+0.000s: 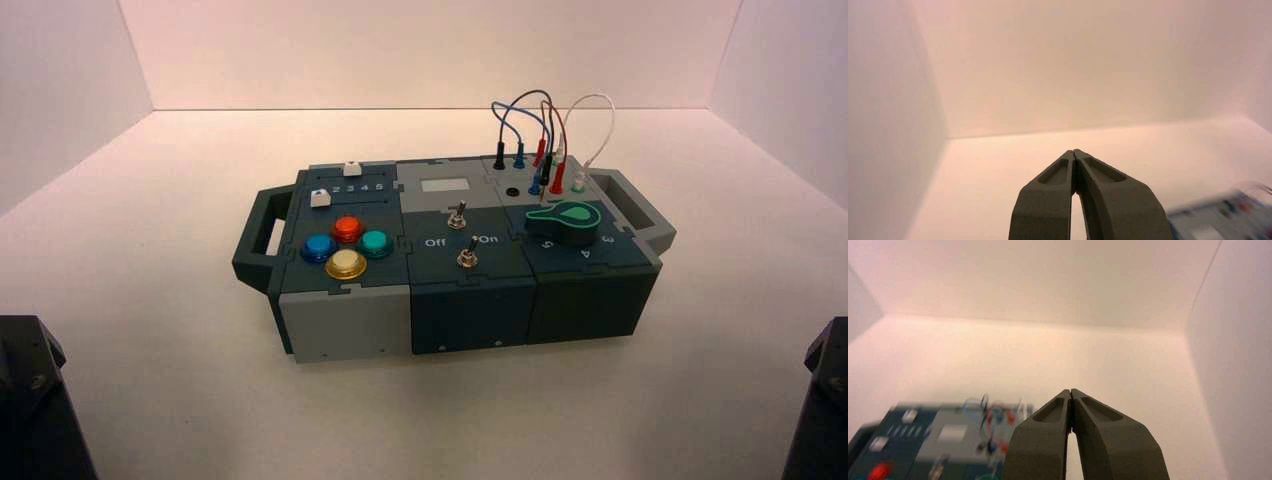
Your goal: Turn the knob to position 2.
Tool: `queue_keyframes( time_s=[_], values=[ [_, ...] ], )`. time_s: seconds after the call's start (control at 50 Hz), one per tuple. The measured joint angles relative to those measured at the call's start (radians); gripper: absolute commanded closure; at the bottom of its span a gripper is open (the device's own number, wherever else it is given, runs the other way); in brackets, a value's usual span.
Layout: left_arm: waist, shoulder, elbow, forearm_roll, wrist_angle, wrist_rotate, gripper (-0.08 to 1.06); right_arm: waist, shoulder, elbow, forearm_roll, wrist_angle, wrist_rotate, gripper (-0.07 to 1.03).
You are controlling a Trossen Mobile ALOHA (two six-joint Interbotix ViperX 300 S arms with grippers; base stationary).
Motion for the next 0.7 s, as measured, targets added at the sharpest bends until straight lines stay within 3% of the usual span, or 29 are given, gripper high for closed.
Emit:
queue_keyframes(
  time_s=[0.26, 0.48, 0.7],
  values=[
    [-0.143, 0.130, -0.029, 0.000, 0.081, 0.002, 1.01, -0.002, 0.092, -0.130, 0.063, 0.268, -0.002, 0.99],
    [-0.202, 0.163, -0.066, 0.000, 0.123, 0.003, 1.01, -0.002, 0.164, -0.156, 0.143, 0.485, 0.000, 0.99],
    [-0.222, 0.202, -0.101, 0.000, 0.166, 0.003, 1.01, -0.002, 0.163, -0.156, 0.186, 0.538, 0.000, 0.99]
  ],
)
